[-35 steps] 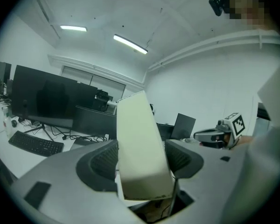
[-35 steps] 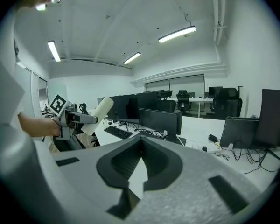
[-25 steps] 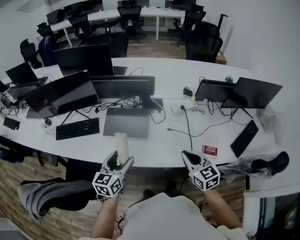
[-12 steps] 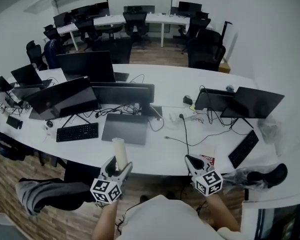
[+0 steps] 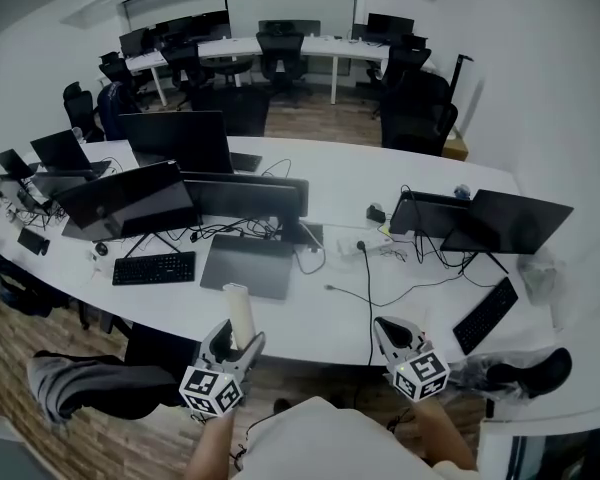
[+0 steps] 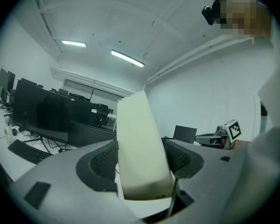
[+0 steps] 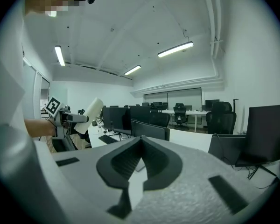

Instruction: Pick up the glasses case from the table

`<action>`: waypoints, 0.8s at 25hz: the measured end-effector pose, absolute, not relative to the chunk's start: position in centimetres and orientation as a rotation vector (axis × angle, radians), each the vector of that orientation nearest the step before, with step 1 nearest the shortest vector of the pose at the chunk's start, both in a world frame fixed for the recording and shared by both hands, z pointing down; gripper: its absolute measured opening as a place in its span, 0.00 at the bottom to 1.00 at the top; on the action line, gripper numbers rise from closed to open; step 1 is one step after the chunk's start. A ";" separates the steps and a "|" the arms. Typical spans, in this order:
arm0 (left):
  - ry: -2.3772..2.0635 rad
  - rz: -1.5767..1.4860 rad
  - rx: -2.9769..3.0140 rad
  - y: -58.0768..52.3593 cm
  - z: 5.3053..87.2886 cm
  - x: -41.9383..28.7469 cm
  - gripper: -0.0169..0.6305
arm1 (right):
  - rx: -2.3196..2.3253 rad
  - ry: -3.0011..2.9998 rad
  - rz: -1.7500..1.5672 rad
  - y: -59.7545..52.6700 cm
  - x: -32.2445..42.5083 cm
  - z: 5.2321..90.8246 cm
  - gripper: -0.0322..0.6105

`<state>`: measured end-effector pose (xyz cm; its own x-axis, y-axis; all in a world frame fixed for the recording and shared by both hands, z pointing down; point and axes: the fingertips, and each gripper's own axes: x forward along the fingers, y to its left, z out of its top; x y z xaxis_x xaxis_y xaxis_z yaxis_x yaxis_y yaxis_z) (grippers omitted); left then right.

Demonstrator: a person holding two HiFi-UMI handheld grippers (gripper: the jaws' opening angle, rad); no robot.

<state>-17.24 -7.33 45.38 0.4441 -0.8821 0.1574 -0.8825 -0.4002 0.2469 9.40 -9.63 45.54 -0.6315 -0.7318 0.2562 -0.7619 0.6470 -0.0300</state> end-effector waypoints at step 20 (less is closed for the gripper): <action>-1.549 -0.012 2.400 -7.4 45.3 -16.3 0.50 | 1.174 -2.675 0.203 -9.9 9.8 45.6 0.05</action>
<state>-16.29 -7.42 45.28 0.4238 -0.8939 0.1459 -0.8916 -0.3834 0.2409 9.84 -9.92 45.62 -0.6596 -0.7095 0.2481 -0.7389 0.6726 -0.0407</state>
